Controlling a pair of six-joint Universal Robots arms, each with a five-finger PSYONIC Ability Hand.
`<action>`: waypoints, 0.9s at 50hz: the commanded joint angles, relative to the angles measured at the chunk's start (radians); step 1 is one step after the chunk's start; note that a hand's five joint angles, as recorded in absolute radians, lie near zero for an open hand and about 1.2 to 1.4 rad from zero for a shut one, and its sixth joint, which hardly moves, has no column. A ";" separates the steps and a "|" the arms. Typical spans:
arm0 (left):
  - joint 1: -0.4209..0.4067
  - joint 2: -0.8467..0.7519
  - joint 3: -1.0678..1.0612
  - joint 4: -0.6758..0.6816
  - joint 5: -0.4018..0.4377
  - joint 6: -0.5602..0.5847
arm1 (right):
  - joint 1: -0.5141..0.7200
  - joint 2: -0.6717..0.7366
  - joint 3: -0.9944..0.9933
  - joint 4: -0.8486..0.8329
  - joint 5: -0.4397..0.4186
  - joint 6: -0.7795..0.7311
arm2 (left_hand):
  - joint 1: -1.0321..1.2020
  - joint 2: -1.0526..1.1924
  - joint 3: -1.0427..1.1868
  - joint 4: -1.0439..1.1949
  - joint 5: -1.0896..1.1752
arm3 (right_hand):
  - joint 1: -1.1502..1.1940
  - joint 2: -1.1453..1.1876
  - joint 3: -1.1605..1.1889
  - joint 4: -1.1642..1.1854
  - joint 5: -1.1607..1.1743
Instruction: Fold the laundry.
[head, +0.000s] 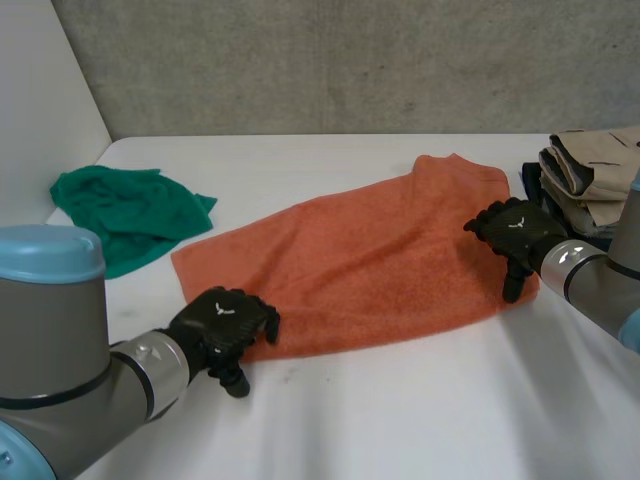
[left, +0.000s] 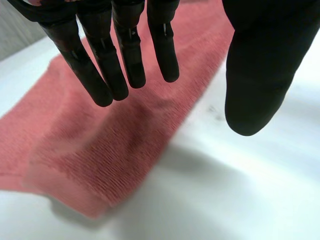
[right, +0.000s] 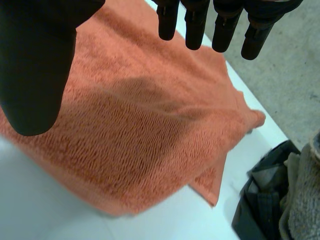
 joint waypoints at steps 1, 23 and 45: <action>0.013 -0.072 0.025 0.068 -0.074 0.023 | 0.007 0.017 -0.004 0.014 0.008 -0.027 | 0.050 0.054 0.052 0.056 0.063 | -0.050 -0.034 -0.033 -0.033 -0.048; 0.062 -0.313 0.287 0.120 -0.153 0.187 | 0.004 -0.003 -0.009 0.005 0.010 -0.016 | 0.813 0.817 0.814 0.819 0.825 | -0.050 -0.034 -0.033 -0.033 -0.048; 0.061 0.051 0.344 0.039 -0.092 0.019 | -0.089 0.081 -0.124 0.180 -0.141 -0.256 | 0.813 0.817 0.815 0.819 0.826 | -0.050 -0.034 -0.033 -0.033 -0.048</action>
